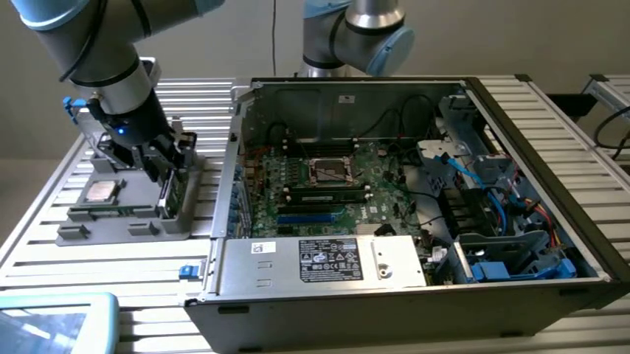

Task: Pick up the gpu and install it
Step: 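Pick up the gpu and move the gpu toward the slot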

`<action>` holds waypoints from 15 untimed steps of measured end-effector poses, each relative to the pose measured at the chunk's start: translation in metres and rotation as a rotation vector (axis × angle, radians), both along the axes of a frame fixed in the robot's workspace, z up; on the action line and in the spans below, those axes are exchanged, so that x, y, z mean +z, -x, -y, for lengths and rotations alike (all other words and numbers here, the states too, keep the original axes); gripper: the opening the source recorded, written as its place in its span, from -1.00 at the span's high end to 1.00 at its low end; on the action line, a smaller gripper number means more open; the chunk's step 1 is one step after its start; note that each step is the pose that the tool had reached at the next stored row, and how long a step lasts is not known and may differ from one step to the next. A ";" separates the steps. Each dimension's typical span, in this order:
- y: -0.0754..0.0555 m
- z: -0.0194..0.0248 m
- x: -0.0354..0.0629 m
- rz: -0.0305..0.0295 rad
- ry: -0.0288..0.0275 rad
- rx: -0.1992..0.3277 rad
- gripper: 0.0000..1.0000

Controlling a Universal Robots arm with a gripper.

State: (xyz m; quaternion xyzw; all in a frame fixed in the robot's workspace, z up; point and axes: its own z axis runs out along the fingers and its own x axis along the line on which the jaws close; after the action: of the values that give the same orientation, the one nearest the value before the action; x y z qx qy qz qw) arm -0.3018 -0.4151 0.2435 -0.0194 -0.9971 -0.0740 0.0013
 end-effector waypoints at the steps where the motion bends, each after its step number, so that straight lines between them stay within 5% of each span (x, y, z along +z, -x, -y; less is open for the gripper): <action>1: 0.000 0.0000 -0.0012 0.0000 0.0004 -0.002 0.00; 4: 0.000 -0.0001 -0.0025 0.0000 0.0022 -0.003 0.00; 8: 0.000 -0.0009 -0.0070 0.0000 0.0129 -0.003 0.00; 15: -0.001 -0.0062 -0.0130 -0.0001 0.0137 -0.005 0.00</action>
State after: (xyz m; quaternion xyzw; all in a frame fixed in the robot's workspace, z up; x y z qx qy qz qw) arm -0.3012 -0.4089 0.2306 -0.0218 -0.9975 -0.0672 0.0010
